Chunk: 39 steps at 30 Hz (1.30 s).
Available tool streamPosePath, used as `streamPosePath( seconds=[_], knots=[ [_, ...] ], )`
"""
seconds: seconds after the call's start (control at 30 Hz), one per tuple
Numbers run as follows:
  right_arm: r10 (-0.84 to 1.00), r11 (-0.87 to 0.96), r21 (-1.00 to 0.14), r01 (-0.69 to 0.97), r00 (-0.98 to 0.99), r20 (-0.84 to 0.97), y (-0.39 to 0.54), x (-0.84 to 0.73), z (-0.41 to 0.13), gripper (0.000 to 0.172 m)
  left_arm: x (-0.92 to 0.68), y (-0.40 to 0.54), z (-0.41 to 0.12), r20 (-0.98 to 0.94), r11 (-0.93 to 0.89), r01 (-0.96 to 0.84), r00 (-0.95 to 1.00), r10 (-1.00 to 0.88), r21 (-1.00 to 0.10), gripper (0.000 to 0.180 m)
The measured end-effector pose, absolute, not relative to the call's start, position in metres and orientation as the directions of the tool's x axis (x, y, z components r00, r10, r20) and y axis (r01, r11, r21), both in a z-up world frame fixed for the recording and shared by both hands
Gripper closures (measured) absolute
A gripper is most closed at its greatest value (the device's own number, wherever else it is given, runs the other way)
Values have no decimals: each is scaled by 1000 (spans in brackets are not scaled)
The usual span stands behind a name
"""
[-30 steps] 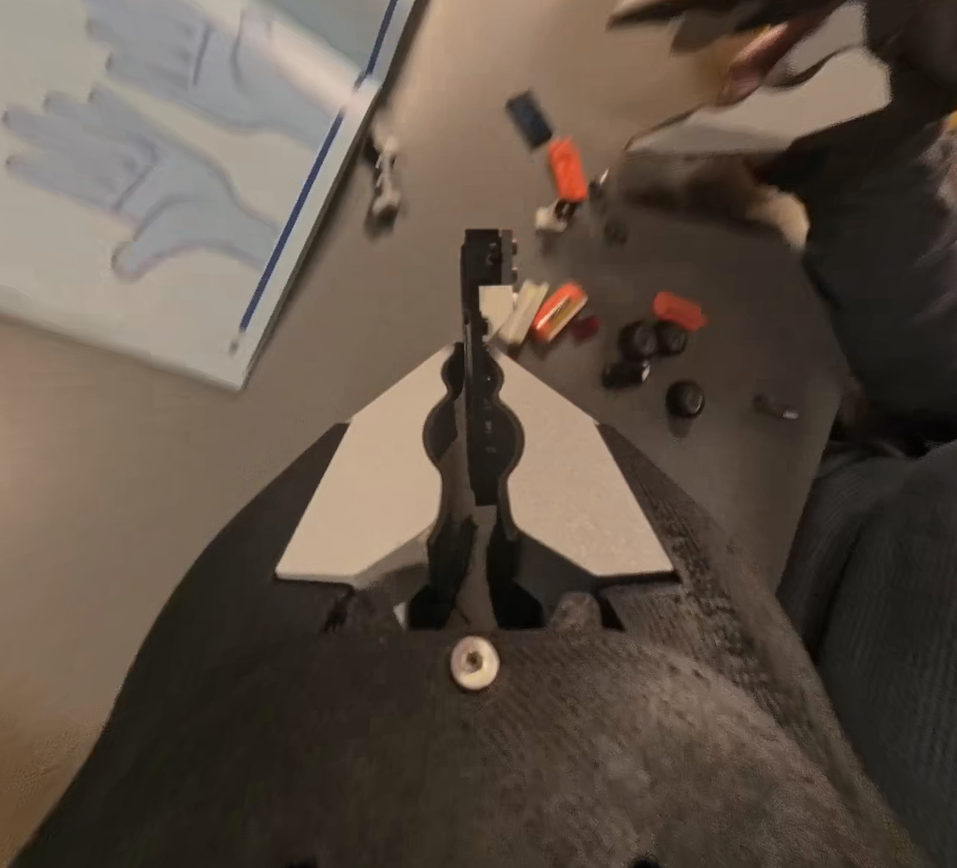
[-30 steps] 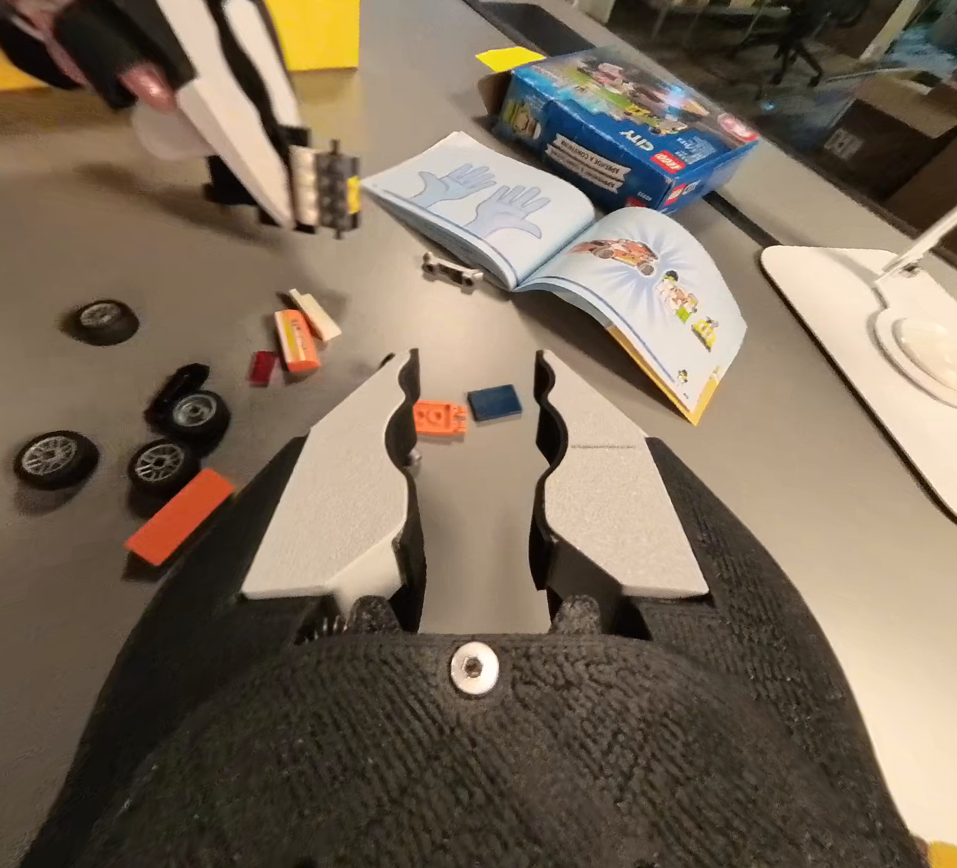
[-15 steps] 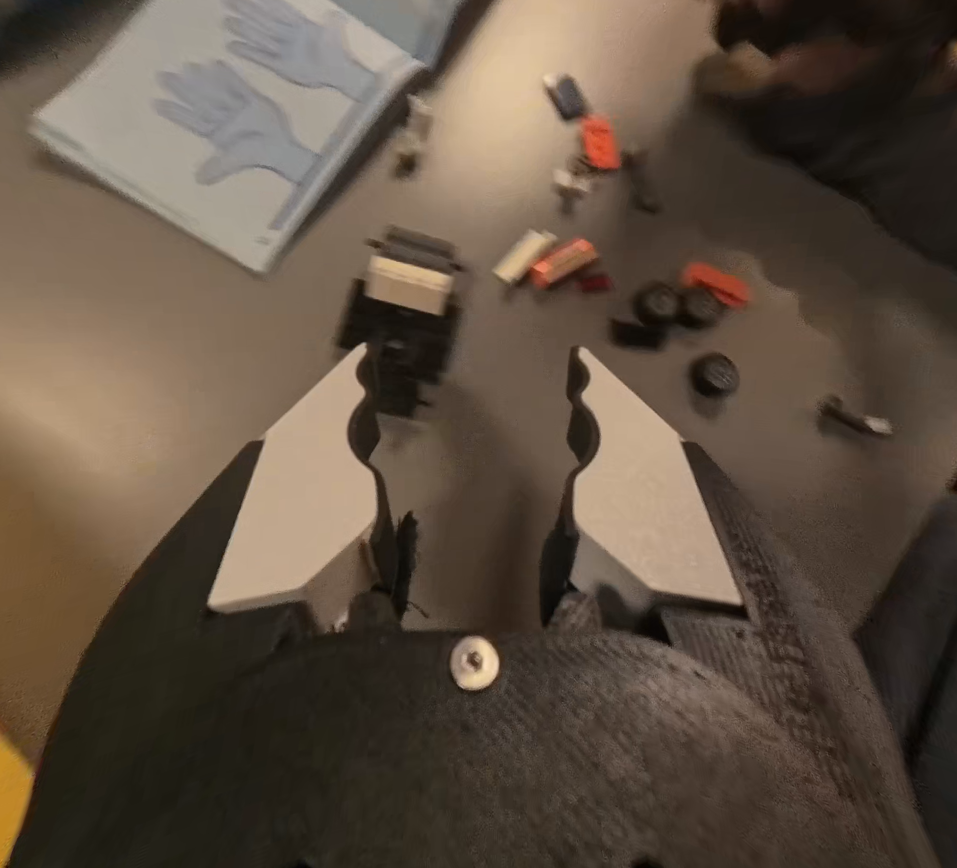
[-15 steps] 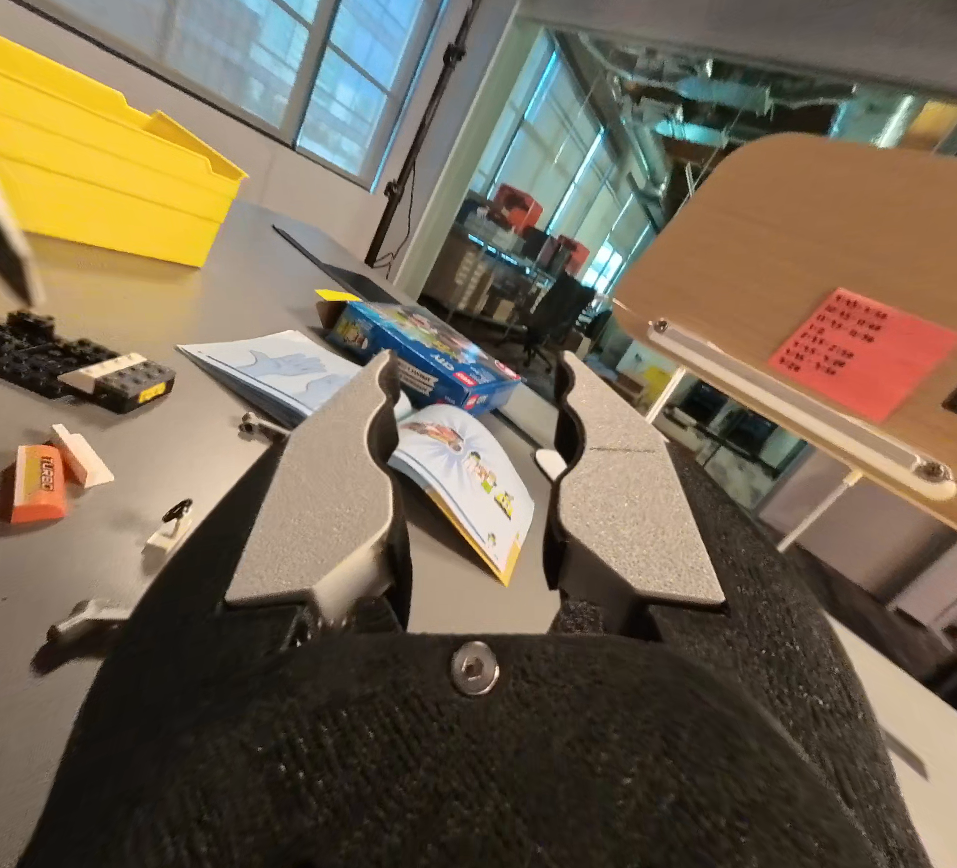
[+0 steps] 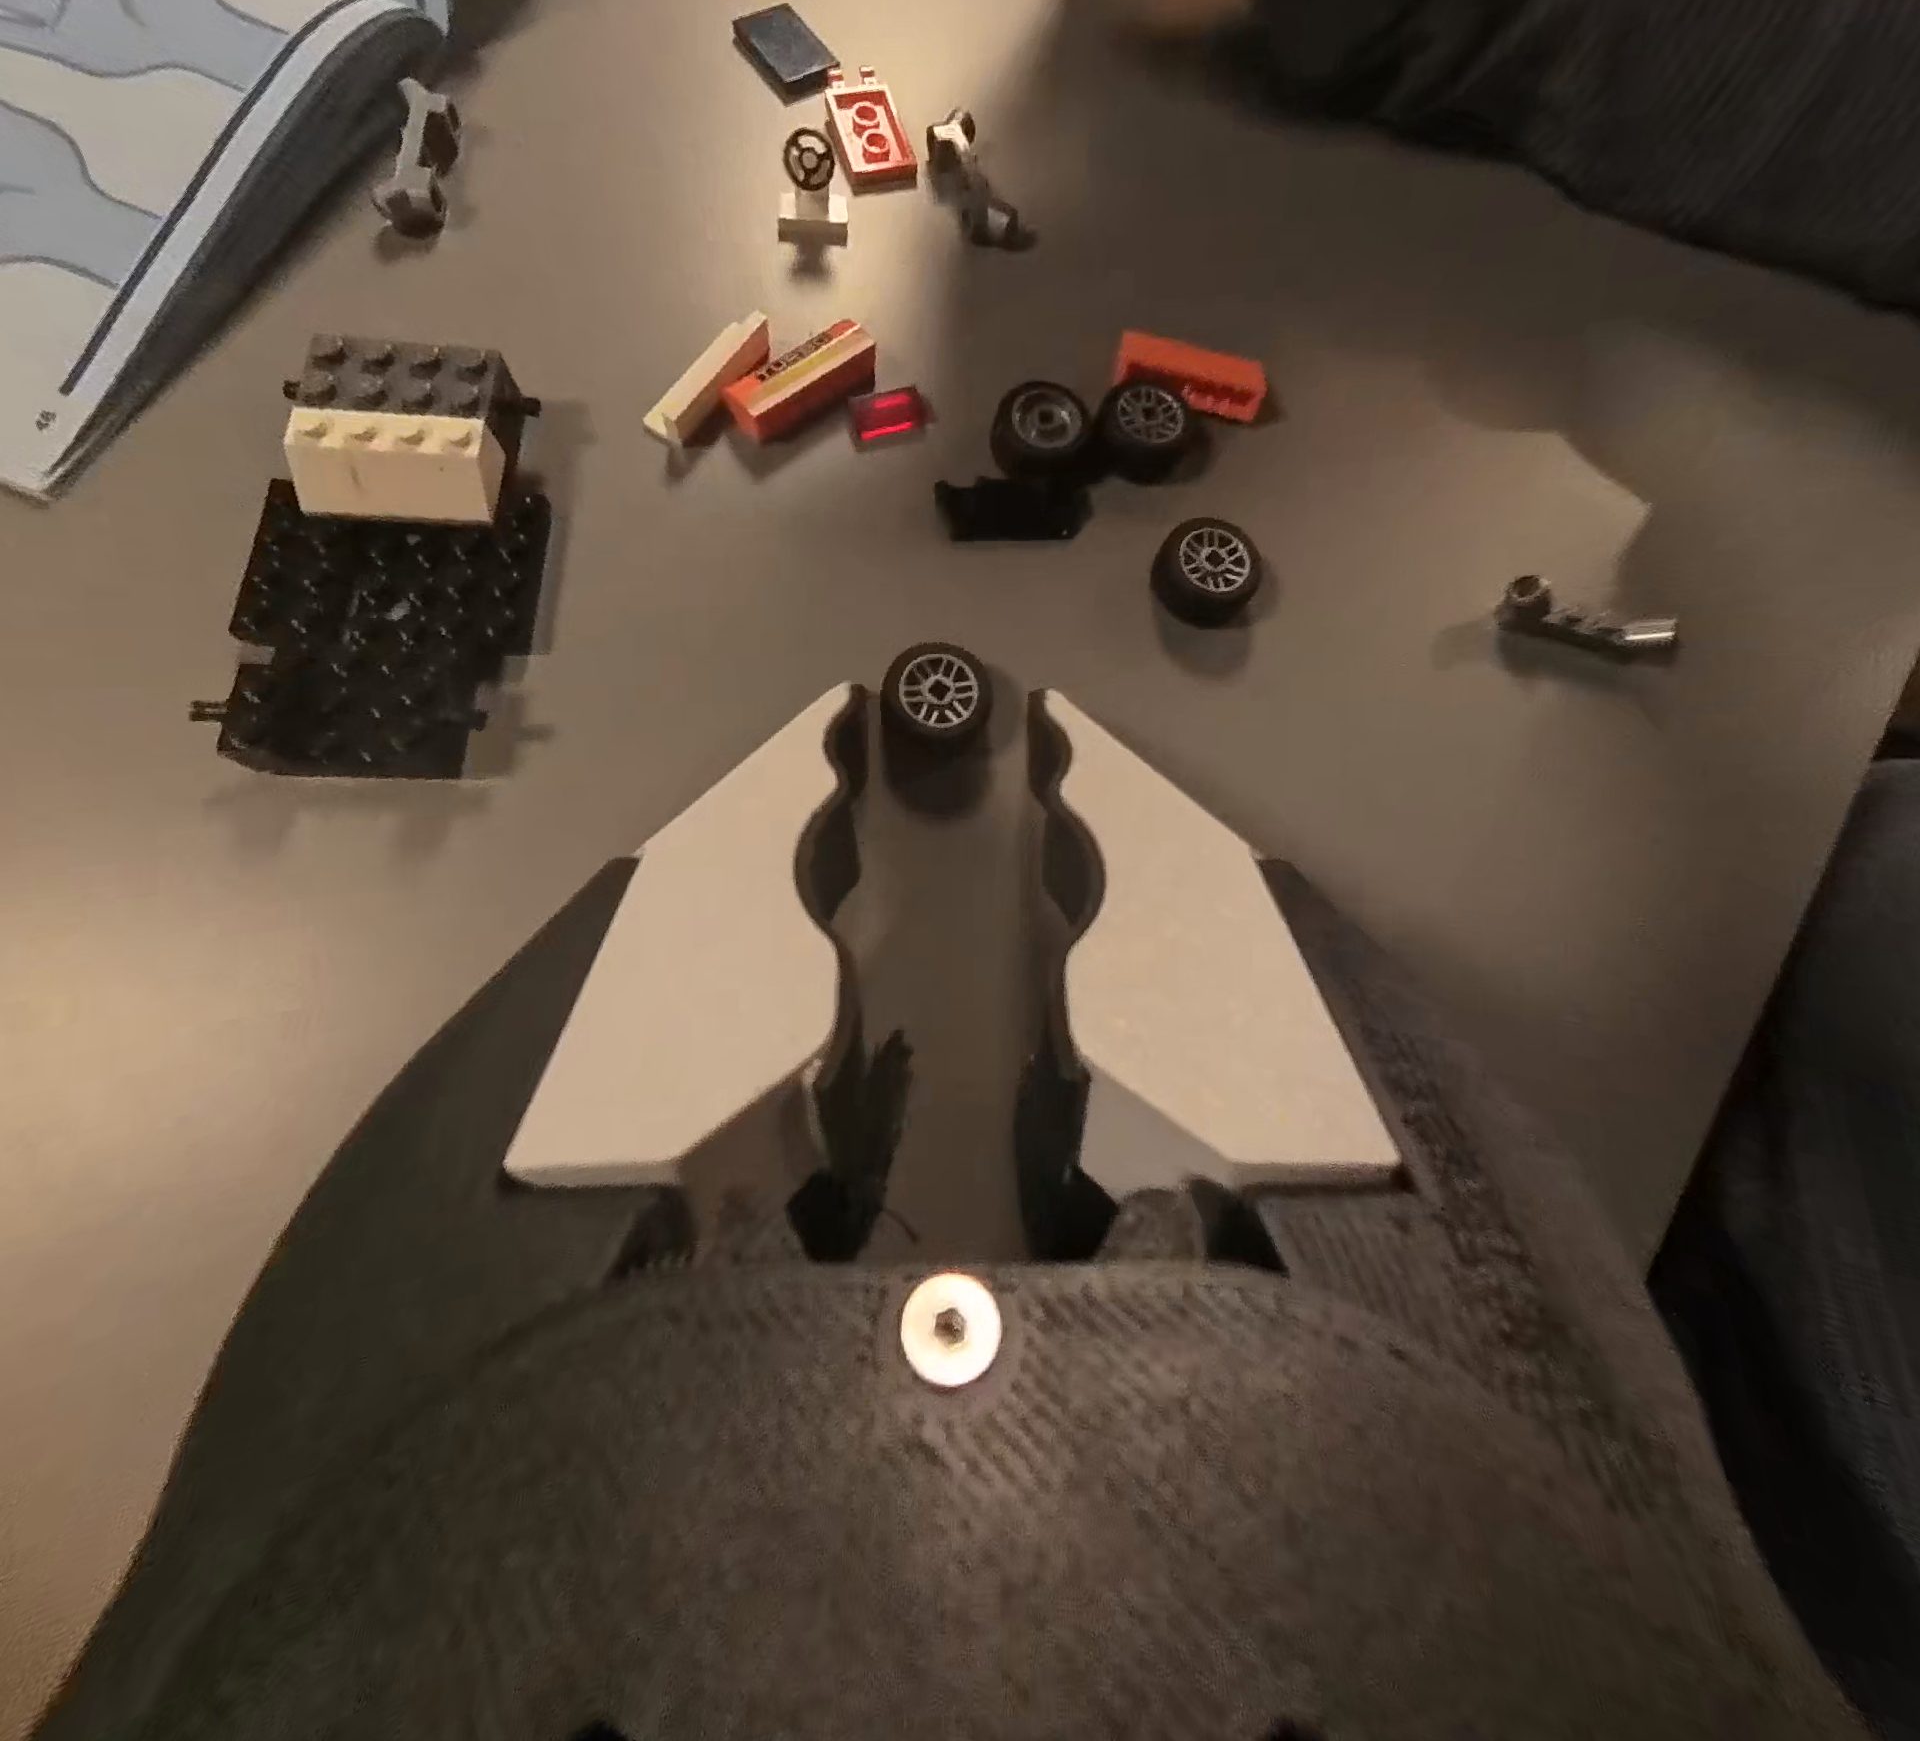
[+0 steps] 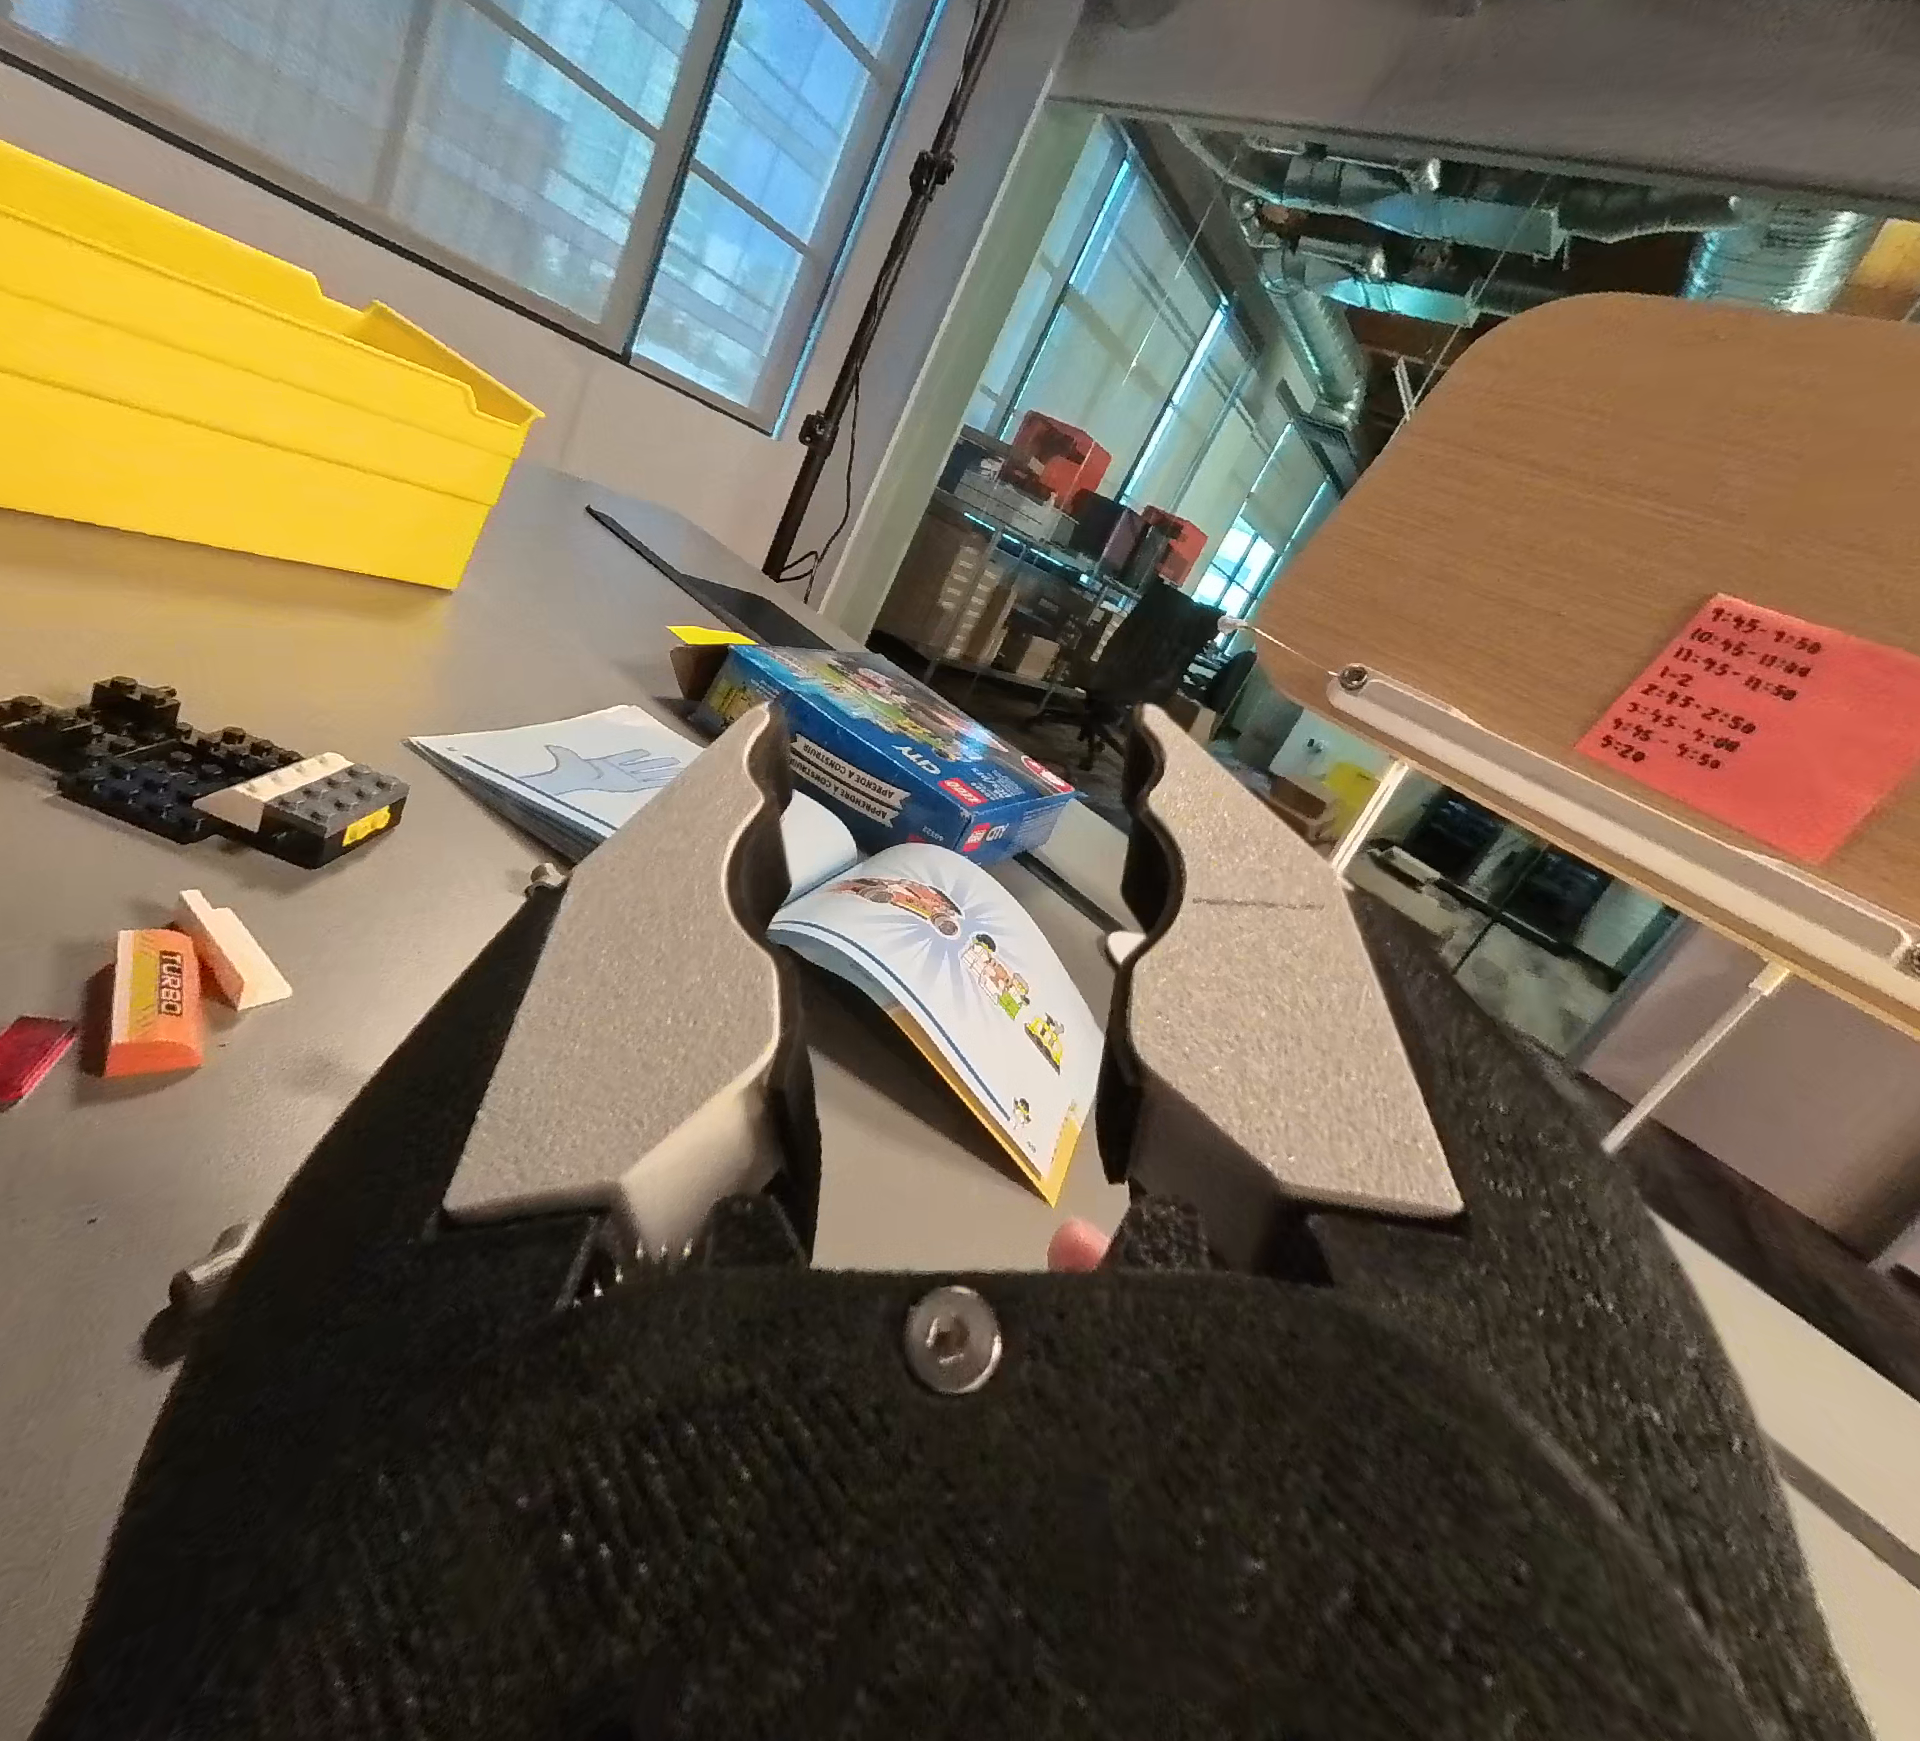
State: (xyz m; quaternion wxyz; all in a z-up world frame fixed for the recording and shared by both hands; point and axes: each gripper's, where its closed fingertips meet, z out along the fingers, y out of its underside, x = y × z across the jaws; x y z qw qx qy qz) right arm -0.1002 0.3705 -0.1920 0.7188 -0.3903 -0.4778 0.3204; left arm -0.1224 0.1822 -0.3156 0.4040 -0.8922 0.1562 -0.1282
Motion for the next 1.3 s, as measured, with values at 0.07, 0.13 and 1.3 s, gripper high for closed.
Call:
streamPosePath(
  seconds=[0.07, 0.13, 1.3],
  knots=[
    [834, 485, -870, -87, 346, 430, 372, -99, -192, 109, -124, 184, -316, 79, -622, -193, 921, -381, -759, 160],
    [803, 515, -851, -102, 405, 438, 376, -90, -182, 121, -132, 188, -315, -4, -601, -238, 932, -363, -763, 160],
    [704, 535, -837, 112, 489, 515, 403, -83, -202, 142, -359, 57, -206, -100, -572, 234, 865, 492, -786, 120]
  ],
)
